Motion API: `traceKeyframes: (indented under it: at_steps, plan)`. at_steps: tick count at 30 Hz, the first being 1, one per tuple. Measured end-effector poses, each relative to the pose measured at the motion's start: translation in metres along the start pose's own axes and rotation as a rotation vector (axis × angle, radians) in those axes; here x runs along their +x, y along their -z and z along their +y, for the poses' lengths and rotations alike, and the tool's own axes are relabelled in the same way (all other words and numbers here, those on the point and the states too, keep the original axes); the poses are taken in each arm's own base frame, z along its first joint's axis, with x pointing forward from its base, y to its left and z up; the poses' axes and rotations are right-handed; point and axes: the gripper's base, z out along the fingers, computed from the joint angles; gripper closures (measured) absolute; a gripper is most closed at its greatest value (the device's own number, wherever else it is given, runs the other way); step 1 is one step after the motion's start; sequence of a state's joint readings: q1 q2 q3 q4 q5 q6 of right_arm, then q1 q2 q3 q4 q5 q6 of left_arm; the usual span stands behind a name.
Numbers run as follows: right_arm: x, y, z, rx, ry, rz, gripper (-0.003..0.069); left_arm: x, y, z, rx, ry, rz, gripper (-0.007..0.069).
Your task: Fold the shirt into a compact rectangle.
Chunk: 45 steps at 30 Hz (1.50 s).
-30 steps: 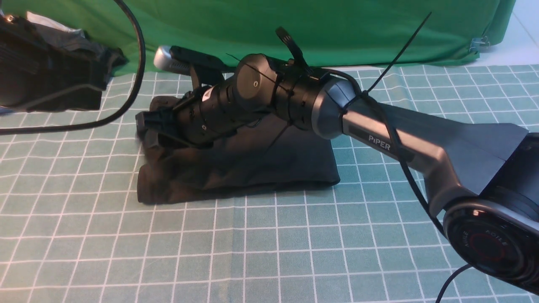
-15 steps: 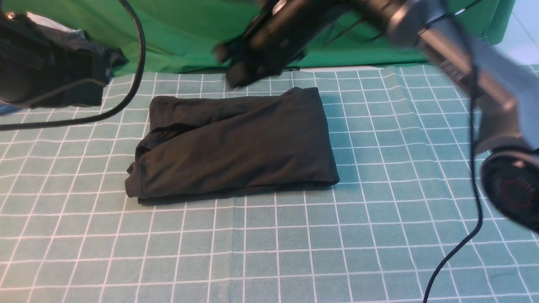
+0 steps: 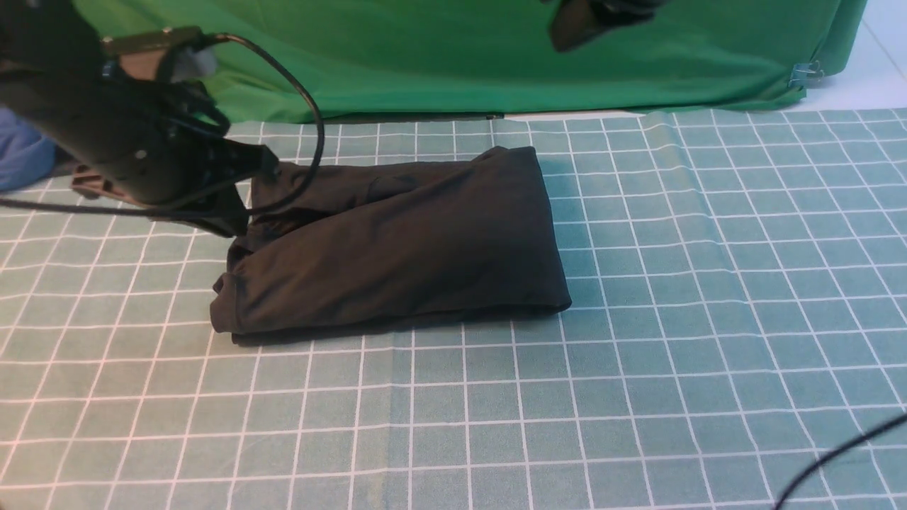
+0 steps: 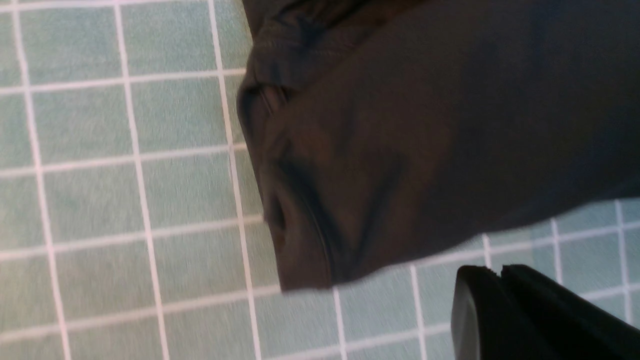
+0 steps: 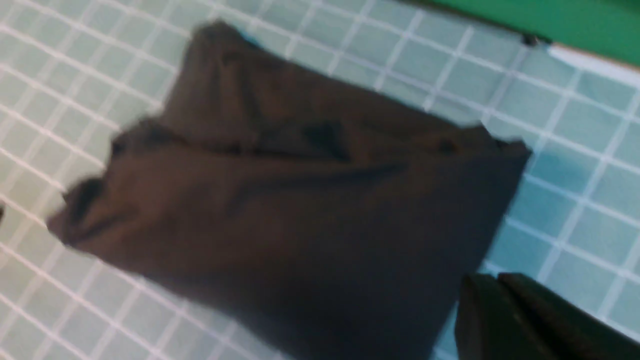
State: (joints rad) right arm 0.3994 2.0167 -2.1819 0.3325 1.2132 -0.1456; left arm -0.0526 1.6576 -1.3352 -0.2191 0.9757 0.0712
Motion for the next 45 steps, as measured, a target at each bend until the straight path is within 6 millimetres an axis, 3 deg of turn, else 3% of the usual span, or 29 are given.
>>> traceKeyframes:
  at_steps: [6,7,10,19,24,30,36,45]
  plan:
    - [0.054,0.030,0.008,0.020,0.063,0.128,0.0636,-0.043,-0.052,0.004,0.041,-0.012,-0.003,0.0617]
    - [0.056,0.028,0.007,0.020,0.060,0.137,0.0636,-0.045,-0.054,0.004,0.044,-0.010,-0.002,0.0617]
    - [0.075,0.038,0.011,0.021,0.061,0.145,0.0636,-0.064,-0.083,0.004,0.087,-0.015,0.013,0.0617]
    - [0.086,0.052,0.015,0.028,0.084,0.111,0.0636,-0.071,-0.136,0.010,0.080,-0.016,0.070,0.0617]
    - [0.084,0.053,0.015,0.033,0.086,0.089,0.0636,-0.081,-0.145,0.015,0.043,-0.020,-0.047,0.0617]
    - [0.084,0.053,0.015,0.034,0.086,0.087,0.0636,-0.092,-0.142,0.019,0.018,-0.013,-0.146,0.0617]
    - [0.084,0.053,0.015,0.034,0.086,0.087,0.0636,-0.084,-0.141,0.026,0.024,0.012,-0.062,0.0617]
    - [0.084,0.053,0.015,0.034,0.086,0.087,0.0636,-0.073,-0.139,0.017,0.158,-0.120,0.059,0.0616]
